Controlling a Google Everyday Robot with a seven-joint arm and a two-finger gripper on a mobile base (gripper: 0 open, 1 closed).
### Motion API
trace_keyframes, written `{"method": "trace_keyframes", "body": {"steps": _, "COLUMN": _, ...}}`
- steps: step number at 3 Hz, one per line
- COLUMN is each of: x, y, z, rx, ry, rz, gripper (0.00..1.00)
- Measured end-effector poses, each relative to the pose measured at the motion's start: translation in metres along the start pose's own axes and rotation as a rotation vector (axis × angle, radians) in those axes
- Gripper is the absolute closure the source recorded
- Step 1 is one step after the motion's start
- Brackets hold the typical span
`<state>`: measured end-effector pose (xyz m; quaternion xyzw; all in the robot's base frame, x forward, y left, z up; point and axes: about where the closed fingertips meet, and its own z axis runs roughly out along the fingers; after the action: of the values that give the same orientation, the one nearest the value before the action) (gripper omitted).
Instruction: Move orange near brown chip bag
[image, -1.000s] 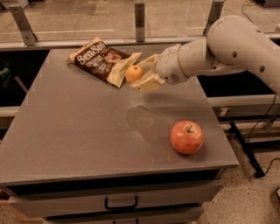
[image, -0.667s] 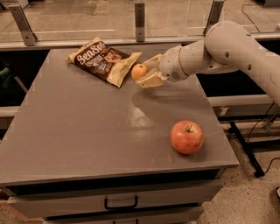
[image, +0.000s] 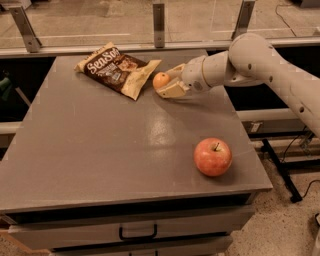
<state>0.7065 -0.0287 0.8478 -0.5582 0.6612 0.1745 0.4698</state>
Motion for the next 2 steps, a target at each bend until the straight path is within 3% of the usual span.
{"method": "trace_keyframes", "body": {"steps": 2, "x": -0.001, "y": 0.002, "z": 0.02, "rx": -0.013, "ry": -0.012, "rz": 0.041, "gripper": 0.12}}
